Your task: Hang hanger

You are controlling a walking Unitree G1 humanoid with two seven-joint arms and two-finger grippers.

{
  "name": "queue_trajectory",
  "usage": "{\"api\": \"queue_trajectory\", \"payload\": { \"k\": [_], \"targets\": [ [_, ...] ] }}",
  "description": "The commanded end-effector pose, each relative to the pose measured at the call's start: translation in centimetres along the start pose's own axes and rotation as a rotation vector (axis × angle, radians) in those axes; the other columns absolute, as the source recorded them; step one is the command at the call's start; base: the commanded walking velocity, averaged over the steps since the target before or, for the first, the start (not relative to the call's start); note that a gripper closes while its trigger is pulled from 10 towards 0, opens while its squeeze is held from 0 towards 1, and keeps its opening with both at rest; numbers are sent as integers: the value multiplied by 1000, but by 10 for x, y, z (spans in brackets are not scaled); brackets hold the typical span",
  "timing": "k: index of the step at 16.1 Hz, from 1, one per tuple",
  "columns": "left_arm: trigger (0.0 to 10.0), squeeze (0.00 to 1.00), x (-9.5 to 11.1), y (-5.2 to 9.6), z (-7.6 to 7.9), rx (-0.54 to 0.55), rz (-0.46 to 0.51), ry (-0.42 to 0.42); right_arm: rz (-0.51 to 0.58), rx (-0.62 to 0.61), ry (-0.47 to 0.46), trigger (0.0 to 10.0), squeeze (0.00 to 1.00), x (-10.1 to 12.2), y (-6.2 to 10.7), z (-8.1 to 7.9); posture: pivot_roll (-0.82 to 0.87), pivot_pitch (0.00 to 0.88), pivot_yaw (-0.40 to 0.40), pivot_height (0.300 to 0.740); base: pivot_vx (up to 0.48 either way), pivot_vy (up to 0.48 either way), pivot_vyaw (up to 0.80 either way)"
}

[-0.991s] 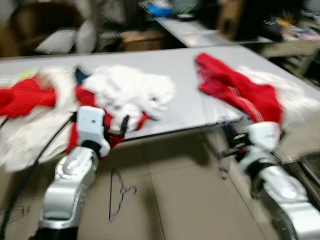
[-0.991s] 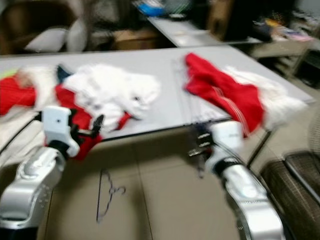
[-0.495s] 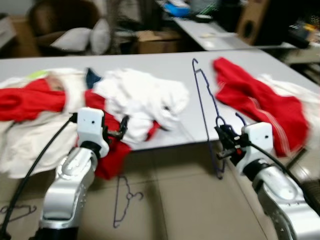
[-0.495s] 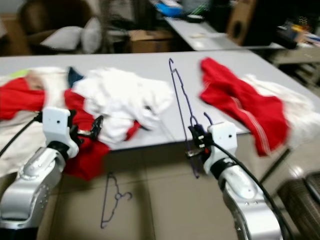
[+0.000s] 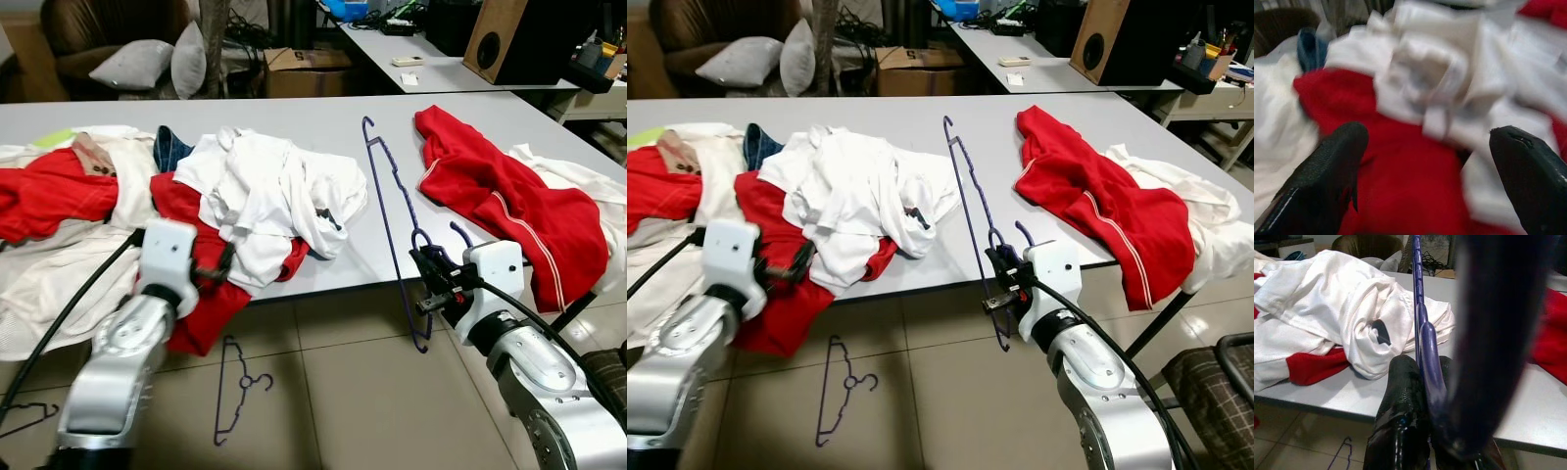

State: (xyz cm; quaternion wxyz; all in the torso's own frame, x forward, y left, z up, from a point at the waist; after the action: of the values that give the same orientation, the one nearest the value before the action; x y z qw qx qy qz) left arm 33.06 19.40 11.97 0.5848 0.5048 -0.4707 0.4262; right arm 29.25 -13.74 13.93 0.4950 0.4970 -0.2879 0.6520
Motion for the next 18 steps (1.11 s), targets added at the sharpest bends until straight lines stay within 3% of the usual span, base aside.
{"api": "queue_trajectory", "payload": {
  "k": [1,2,3,4,5,6,7,10,12,18],
  "targets": [
    [10000,875,-6,-1,-1,-15,-30,-51,5,-2,31,10000,0,2,1,4,-40,0,-29,740,0,0,0],
    [10000,839,-13,-2,-6,-9,-73,-90,4,4,35,10000,0,2,1,5,-39,0,-28,740,0,0,0],
    [10000,231,-21,-6,-6,-44,-114,-125,1,15,50,10000,0,2,2,6,-38,0,-28,740,0,0,0],
    [10000,0,-29,-9,-8,-54,-147,-152,-1,21,57,10000,0,3,2,7,-40,0,-21,740,0,0,0],
    [10000,0,-37,-12,-12,-57,-182,-188,-3,31,69,10000,0,3,1,7,-43,0,-16,740,0,0,0],
    [8863,0,-38,-12,-13,-62,-190,-192,-3,37,75,10000,0,3,2,6,-46,0,-4,740,0,0,0],
    [0,0,-38,-13,-19,-49,-197,-206,-6,50,93,10000,0,3,3,5,-46,0,-4,740,0,0,0],
    [0,0,-34,-17,-26,-37,-180,-223,-3,58,101,10000,0,3,7,2,-45,0,8,740,0,0,0],
    [0,0,-34,-16,-13,-119,-180,-211,-5,59,102,10000,0,1,9,1,-40,0,15,740,0,0,0],
    [0,0,-33,-14,-3,-172,-173,-132,-5,50,110,10000,0,1,9,2,-37,0,13,740,0,0,0]
  ]
}}
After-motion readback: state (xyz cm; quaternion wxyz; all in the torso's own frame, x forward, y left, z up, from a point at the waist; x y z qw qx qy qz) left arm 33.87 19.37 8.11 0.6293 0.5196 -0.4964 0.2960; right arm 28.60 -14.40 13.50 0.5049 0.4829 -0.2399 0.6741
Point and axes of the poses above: a point about 5 cm out from each wrist's last joint towards the gripper, its own y axis pointing back from the gripper into the wrist, its own x axis along the axis of the wrist's last joint, z = x × y, the point moved 6 cm from there along -y, pointing out of the wrist towards the gripper, and after that the axes turned 15 degrees about y, right-handed, at the moved point
